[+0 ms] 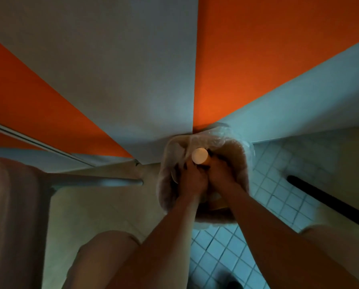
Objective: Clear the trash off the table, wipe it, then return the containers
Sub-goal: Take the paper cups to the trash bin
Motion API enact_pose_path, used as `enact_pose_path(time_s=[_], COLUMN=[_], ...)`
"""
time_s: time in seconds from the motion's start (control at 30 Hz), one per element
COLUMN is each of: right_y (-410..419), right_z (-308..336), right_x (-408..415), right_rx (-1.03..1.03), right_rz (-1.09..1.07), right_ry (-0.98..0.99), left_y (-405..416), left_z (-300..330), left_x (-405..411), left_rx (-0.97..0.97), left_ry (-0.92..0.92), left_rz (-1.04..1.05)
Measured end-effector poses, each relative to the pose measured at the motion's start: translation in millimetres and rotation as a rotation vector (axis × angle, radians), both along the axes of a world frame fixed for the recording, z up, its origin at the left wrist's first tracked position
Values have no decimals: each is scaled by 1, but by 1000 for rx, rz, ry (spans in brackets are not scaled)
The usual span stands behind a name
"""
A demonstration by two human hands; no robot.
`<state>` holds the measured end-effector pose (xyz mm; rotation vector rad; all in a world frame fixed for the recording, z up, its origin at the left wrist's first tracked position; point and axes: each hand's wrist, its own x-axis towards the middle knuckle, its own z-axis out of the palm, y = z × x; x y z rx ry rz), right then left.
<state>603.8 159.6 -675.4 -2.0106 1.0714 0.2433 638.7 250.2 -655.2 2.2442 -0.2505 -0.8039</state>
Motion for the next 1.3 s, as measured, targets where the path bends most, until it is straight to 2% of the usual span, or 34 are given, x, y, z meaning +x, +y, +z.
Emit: enact_pose_path(time_s=[0.1, 0.23, 0.37, 0.6, 0.77, 0.93, 1.1, 1.3], right_y=[1, 5, 14, 57, 66, 67, 68, 71], right_z=[17, 89, 183, 407, 566, 692, 765, 802], right_x=[4, 0, -21, -77, -123, -181, -253, -379], right_rx=[24, 23, 30, 16, 28, -87, -207, -343], right_rz=[18, 86, 58, 25, -63, -83, -145, -316], right_ry=[49, 78, 32, -9, -152, -321, -406, -418], left_y=[6, 27, 56, 89, 96, 92, 85, 68], left_z=[16, 63, 172, 359, 501, 635, 716, 760], left_x=[7, 19, 9, -32, -62, -103, -151, -241], left_rx=[-7, -53, 124, 130, 2, -177, -320, -464], left_ry=[54, 114, 68, -10, -190, -332, -398, -476], left_rz=[-11, -19, -142, -233, -363, -462, -535, -692])
